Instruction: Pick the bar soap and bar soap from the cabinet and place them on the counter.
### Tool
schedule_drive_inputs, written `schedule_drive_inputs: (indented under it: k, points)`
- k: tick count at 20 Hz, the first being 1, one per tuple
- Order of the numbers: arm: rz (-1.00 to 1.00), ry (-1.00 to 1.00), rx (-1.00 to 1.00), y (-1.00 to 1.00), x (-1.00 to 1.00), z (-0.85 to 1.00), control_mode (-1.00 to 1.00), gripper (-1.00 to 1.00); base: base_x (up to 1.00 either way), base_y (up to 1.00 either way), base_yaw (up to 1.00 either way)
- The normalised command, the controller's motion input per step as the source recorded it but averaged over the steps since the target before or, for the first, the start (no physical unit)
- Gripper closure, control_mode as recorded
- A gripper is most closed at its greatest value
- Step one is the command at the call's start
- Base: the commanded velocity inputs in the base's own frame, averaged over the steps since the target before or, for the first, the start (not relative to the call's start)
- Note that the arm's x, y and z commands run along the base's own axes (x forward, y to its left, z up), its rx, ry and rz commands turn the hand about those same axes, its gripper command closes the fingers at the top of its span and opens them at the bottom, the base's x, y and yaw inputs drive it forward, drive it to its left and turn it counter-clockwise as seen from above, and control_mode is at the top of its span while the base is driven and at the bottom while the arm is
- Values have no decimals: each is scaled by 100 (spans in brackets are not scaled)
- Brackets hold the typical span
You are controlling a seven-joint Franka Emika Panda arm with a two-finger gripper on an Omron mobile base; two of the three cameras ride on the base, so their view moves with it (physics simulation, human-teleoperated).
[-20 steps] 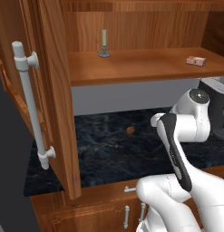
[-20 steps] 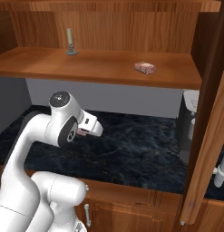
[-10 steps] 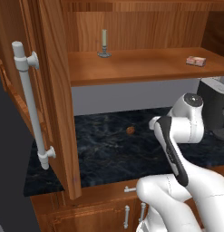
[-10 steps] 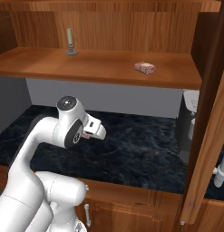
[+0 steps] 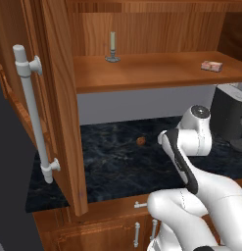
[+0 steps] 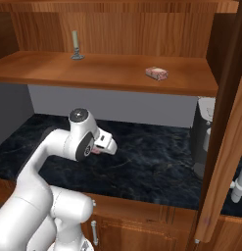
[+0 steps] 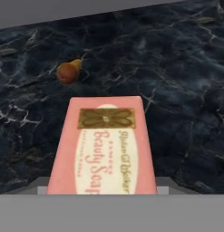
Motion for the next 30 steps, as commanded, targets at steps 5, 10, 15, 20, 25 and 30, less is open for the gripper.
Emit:
schedule_drive_inputs:
  k: [5,10,15,20,25,30]
  points:
    - [0,4,0,0,18,-27,-100,100,0,0,0]
    - [0,1,0,-1,9,-24,-100,100,0,0,0]
    - [0,0,0,-1,7,-25,-100,100,0,0,0]
    - [0,1,0,0,14,-31,-100,100,0,0,0]
    - [0,1,0,-4,19,-28,-100,100,0,0,0]
    - [0,0,0,-6,14,-19,-100,100,0,0,0]
